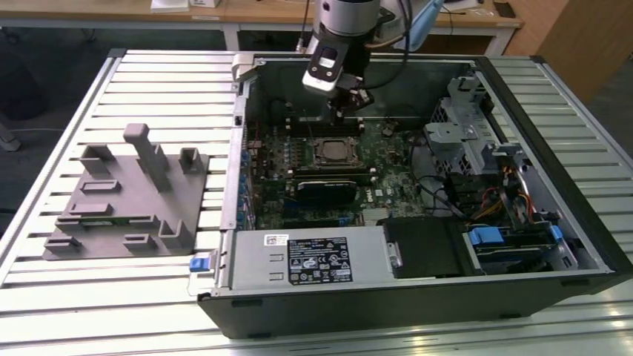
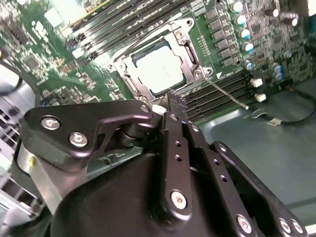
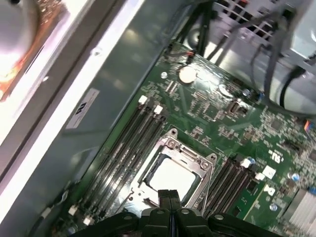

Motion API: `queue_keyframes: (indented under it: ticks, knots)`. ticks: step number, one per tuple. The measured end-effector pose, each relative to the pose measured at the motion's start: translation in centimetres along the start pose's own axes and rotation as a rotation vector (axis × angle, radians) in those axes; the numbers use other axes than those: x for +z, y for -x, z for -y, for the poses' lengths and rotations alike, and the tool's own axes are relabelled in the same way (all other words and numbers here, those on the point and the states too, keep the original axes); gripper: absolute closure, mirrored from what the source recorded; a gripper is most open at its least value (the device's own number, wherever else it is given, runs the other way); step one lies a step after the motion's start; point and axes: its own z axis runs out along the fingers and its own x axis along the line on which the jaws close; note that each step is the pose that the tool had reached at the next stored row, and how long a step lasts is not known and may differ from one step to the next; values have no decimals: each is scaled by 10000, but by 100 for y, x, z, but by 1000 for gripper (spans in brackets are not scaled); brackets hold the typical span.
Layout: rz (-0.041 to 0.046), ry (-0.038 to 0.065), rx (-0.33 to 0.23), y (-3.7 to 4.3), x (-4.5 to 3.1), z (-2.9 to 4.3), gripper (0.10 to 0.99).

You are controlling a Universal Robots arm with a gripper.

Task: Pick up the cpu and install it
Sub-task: 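Install the first cpu locking lever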

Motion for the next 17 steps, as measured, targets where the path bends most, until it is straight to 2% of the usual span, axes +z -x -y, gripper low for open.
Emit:
queue_keyframes:
  ticks: [11, 17]
  knots:
    - [-69, -30, -1868, 0, 1, 0, 980]
    - [-98, -43, -2667, 0, 1, 0, 980]
